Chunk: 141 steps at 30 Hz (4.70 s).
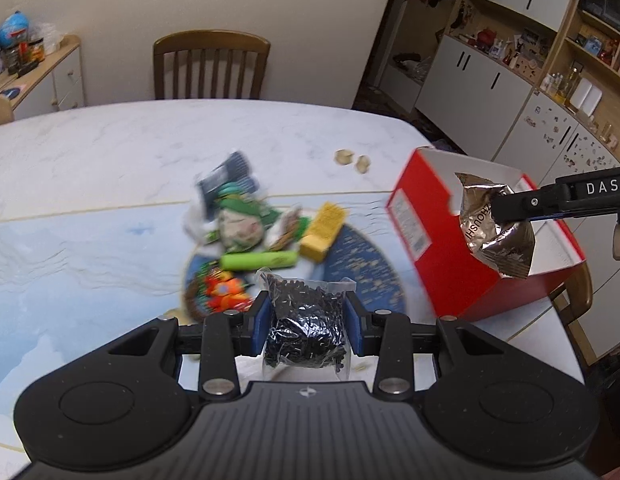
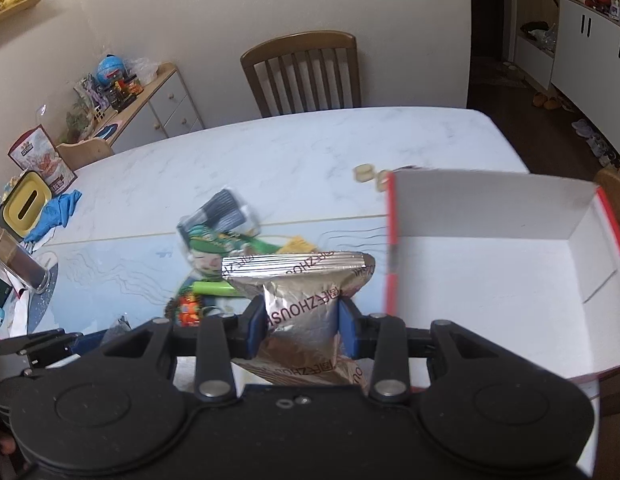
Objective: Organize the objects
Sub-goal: 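Carry both bags over the red box and lower them inside, then open both tools to release the bags into the box, then withdraw both tools from the box back toward the pile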
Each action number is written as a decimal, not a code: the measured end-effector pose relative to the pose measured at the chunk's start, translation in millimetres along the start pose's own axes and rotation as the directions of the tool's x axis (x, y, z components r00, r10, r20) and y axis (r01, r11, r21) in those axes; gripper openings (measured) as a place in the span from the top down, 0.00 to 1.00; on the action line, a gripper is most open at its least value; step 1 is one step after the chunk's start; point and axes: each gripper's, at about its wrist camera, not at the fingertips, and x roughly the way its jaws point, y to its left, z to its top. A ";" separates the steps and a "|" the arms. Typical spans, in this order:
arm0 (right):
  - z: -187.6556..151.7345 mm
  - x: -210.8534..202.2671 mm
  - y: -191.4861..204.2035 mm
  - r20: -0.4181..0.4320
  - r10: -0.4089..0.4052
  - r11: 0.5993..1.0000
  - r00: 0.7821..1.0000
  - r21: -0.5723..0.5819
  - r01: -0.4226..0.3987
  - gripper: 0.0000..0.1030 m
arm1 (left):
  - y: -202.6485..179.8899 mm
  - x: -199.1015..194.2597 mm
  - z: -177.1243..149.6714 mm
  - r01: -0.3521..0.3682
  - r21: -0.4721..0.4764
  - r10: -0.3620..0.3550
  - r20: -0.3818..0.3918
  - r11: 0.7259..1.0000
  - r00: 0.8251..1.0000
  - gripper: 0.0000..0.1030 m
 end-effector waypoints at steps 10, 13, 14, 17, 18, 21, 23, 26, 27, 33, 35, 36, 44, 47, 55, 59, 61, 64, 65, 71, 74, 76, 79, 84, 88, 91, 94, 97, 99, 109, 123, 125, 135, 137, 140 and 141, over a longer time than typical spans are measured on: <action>13.7 -25.6 -87.3 0.028 -0.017 1.000 0.999 0.002 0.017 0.64 | -87.7 24.8 30.9 0.032 0.049 -0.031 -0.004 0.998 1.000 0.64; 15.2 -29.3 -112.9 0.032 -0.027 1.000 0.999 0.014 0.027 0.64 | -113.0 35.2 38.5 0.042 0.071 -0.041 -0.009 0.997 0.999 0.64; 15.2 -29.8 -120.9 0.032 -0.030 0.999 0.999 0.019 0.030 0.64 | -122.0 38.6 41.3 0.045 0.083 -0.044 -0.010 0.996 0.999 0.64; 14.7 -31.3 -143.7 0.029 -0.042 0.999 0.999 0.029 0.041 0.64 | -147.7 49.3 48.2 0.059 0.116 -0.058 -0.018 0.991 0.998 0.64; 15.0 -30.9 -150.9 0.025 -0.043 0.999 0.999 0.030 0.043 0.64 | -156.2 54.0 50.3 0.069 0.126 -0.066 -0.026 0.990 0.997 0.64; 17.6 -28.9 -170.2 0.014 -0.046 0.998 0.999 0.033 0.045 0.64 | -182.2 70.3 55.5 0.084 0.166 -0.078 -0.042 0.983 0.996 0.64; 20.4 -25.8 -180.6 0.003 -0.047 0.998 0.999 0.037 0.047 0.64 | -198.0 82.9 58.5 0.097 0.183 -0.087 -0.058 0.978 0.994 0.64; 25.7 -22.7 -195.7 -0.003 -0.042 0.999 0.999 0.027 0.042 0.64 | -220.0 102.3 63.2 0.108 0.204 -0.093 -0.081 0.973 0.992 0.64; 28.1 -20.4 -199.5 -0.005 -0.045 0.999 0.999 0.026 0.045 0.64 | -225.5 108.8 64.9 0.111 0.212 -0.095 -0.087 0.971 0.992 0.64; 38.0 3.6 -217.9 -0.035 -0.061 0.998 0.998 0.005 0.061 0.64 | -257.1 149.2 70.0 0.103 0.253 -0.072 -0.132 0.962 0.989 0.64; 41.3 14.6 -222.1 -0.053 -0.061 0.998 0.997 -0.002 0.061 0.64 | -262.8 164.2 70.9 0.095 0.259 -0.056 -0.155 0.961 0.986 0.64; 43.0 19.8 -224.4 -0.063 -0.065 0.998 0.996 -0.007 0.064 0.64 | -264.2 171.7 70.7 0.091 0.260 -0.049 -0.164 0.961 0.985 0.64; 47.5 62.7 -232.4 -0.119 -0.097 0.995 0.988 -0.041 0.093 0.64 | -278.8 221.6 67.8 0.049 0.291 0.023 -0.241 0.956 0.970 0.64; 48.5 75.5 -233.6 -0.138 -0.096 0.995 0.986 -0.045 0.090 0.64 | -279.4 236.3 70.2 0.040 0.292 0.039 -0.259 0.956 0.965 0.64; 47.8 99.5 -231.6 -0.179 -0.107 0.993 0.978 -0.068 0.096 0.64 | -273.2 257.2 68.3 0.039 0.265 0.052 -0.328 0.964 0.943 0.64; 42.2 109.9 -230.9 -0.212 -0.114 0.992 0.971 -0.074 0.100 0.64 | -269.2 261.9 67.3 0.036 0.242 0.058 -0.371 0.970 0.927 0.63; 41.9 112.3 -231.5 -0.216 -0.115 0.992 0.970 -0.069 0.102 0.64 | -267.4 262.0 66.6 0.040 0.235 0.054 -0.381 0.971 0.923 0.63; 41.1 116.1 -230.7 -0.225 -0.117 0.992 0.967 -0.066 0.104 0.64 | -266.9 263.6 66.5 0.040 0.232 0.057 -0.399 0.972 0.915 0.63; 40.8 117.2 -230.6 -0.229 -0.119 0.992 0.966 -0.065 0.107 0.64 | -266.3 264.1 65.9 0.042 0.230 0.057 -0.406 0.972 0.912 0.63; 39.2 121.4 -230.2 -0.232 -0.126 0.991 0.964 -0.063 0.115 0.64 | -263.1 261.2 65.9 0.040 0.224 0.057 -0.410 0.974 0.910 0.53; 40.4 121.6 -231.2 -0.236 -0.116 0.993 0.965 -0.050 0.107 0.63 | -260.3 253.5 66.2 0.040 0.212 0.047 -0.390 0.976 0.919 0.45; 41.3 119.3 -231.0 -0.231 -0.112 0.993 0.966 -0.047 0.104 0.62 | -258.7 246.1 66.0 0.033 0.215 0.049 -0.367 0.976 0.929 0.41; 43.5 111.5 -230.8 -0.213 -0.104 0.994 0.972 -0.036 0.098 0.57 | -255.2 234.7 66.4 0.032 0.207 0.042 -0.343 0.978 0.938 0.41; 46.9 93.5 -226.4 -0.178 -0.093 0.995 0.980 -0.050 0.085 0.47 | -247.9 216.8 67.3 0.027 0.186 0.031 -0.300 0.982 0.953 0.41; 48.5 78.7 -222.0 -0.157 -0.084 0.995 0.984 -0.057 0.075 0.44 | -249.4 203.9 71.9 0.017 0.186 0.032 -0.260 0.982 0.965 0.41; 49.6 64.6 -219.5 -0.139 -0.068 0.996 0.988 -0.058 0.060 0.43 | -250.1 191.8 80.8 0.024 0.179 0.018 -0.230 0.984 0.973 0.41; 50.9 49.3 -215.7 -0.118 -0.050 0.997 0.992 -0.060 0.043 0.43 | -246.2 176.4 83.9 0.023 0.176 0.012 -0.196 0.984 0.980 0.41; 50.2 35.8 -209.7 -0.098 -0.036 0.997 0.995 -0.065 0.029 0.42 | -241.1 157.8 84.3 0.027 0.173 0.001 -0.165 0.985 0.986 0.41; 49.0 27.3 -205.3 -0.088 -0.023 0.997 0.996 -0.070 0.017 0.42 | -240.8 149.1 84.4 0.032 0.178 -0.007 -0.142 0.984 0.990 0.41; 36.3 -6.1 -180.4 -0.035 0.007 0.997 0.999 -0.081 -0.010 0.36 | -219.7 89.9 83.9 0.048 0.189 -0.041 -0.043 0.981 0.998 0.40; 13.5 -29.5 -122.4 0.029 0.067 0.996 0.997 -0.067 -0.065 0.19 | -142.3 29.6 60.4 0.012 0.108 -0.017 0.040 0.994 0.999 0.29; 9.6 -30.8 -111.4 0.035 0.081 0.994 0.996 -0.072 -0.078 0.18 | -128.6 22.5 56.3 -0.001 0.095 -0.004 0.045 0.995 0.999 0.28; -12.3 -36.3 -57.0 0.085 0.121 0.987 0.989 -0.117 -0.110 0.06 | -58.4 -2.4 26.9 -0.048 0.038 0.046 0.067 0.998 0.997 0.20; -14.8 -34.1 -48.8 0.084 0.120 0.987 0.989 -0.117 -0.110 0.05 | -46.9 -6.0 20.9 -0.052 0.032 0.049 0.062 0.998 0.997 0.20; -20.8 -29.8 -34.4 0.071 0.116 0.987 0.991 -0.117 -0.107 0.05 | -28.9 -11.4 13.2 -0.044 0.013 0.043 0.056 0.999 0.997 0.20; -22.8 -28.7 -30.1 0.069 0.110 0.988 0.991 -0.120 -0.101 0.05 | -22.8 -13.4 10.3 -0.041 0.007 0.040 0.056 0.999 0.998 0.19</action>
